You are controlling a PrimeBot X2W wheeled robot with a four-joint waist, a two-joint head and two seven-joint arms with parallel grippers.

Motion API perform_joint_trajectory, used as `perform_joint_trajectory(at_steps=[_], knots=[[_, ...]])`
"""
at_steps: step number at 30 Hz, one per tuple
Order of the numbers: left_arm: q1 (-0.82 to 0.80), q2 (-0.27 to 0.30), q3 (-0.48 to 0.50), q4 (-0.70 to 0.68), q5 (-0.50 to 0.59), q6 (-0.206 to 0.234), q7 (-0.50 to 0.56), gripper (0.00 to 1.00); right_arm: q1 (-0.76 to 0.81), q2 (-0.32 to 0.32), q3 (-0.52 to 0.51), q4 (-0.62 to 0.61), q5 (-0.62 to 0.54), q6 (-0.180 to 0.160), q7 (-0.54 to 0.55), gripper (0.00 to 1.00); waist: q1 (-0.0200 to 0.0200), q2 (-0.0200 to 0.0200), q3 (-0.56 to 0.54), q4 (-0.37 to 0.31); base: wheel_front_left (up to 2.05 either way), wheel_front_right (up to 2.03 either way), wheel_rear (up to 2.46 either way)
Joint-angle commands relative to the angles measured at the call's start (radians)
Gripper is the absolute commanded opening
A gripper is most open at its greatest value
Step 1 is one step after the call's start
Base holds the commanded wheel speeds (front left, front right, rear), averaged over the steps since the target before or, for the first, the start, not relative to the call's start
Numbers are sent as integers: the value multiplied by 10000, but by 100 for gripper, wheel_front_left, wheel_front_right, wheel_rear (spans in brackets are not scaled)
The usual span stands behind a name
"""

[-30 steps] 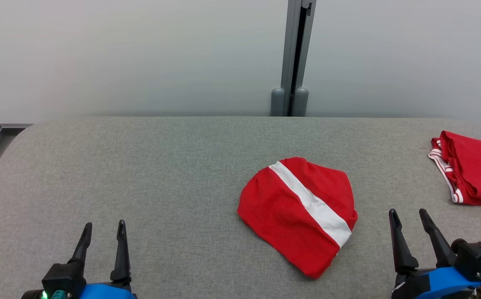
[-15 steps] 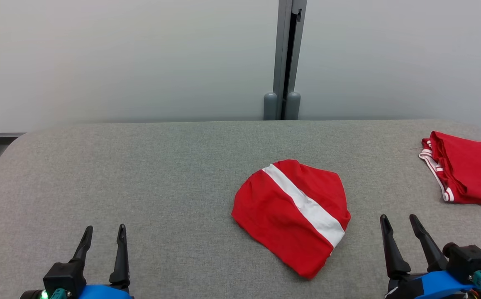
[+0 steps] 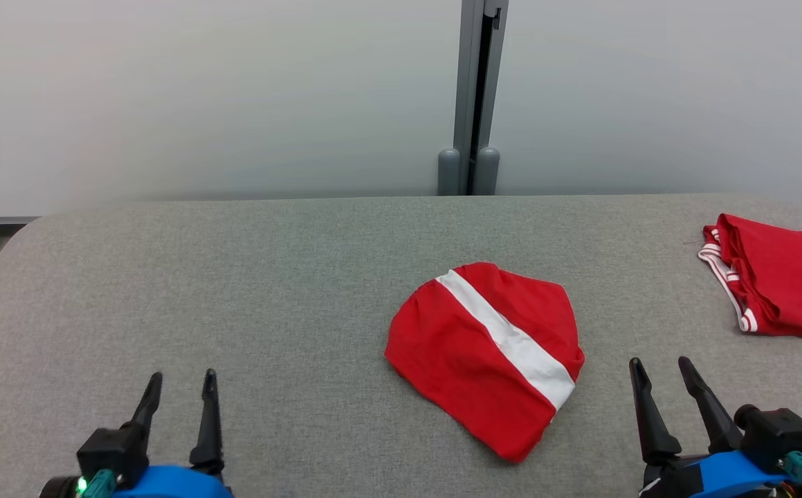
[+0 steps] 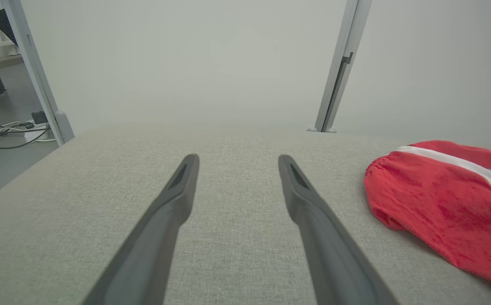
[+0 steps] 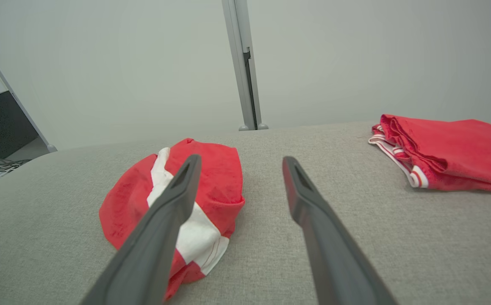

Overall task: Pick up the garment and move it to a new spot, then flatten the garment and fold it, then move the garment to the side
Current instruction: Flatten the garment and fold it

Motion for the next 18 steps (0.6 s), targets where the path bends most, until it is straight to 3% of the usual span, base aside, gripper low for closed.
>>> perform_joint_trajectory(at_steps=[1, 9, 14, 18], knots=[[-381, -9, -115, -110, -71, -183, 170, 100, -46, -20, -66, -24, 7, 5, -37, 100, 0, 0, 34, 48, 0, 0, 0], [-3019, 421, -1035, 106, -634, -1776, 2385, 100, -333, -23, 58, -220, -82, 5, 69, 100, 0, 0, 451, -158, 0, 0, 0], [-4663, 913, -1609, 715, -1690, -2072, 3962, 100, -720, -20, 508, -272, 204, 5, -79, 100, 0, 0, 970, -1028, 0, 0, 0], [-5657, 1667, -2605, 625, -3708, -2094, 5516, 100, -1102, -21, 1124, -180, 431, 5, -271, 100, 0, 0, 1491, -1959, 0, 0, 0]])
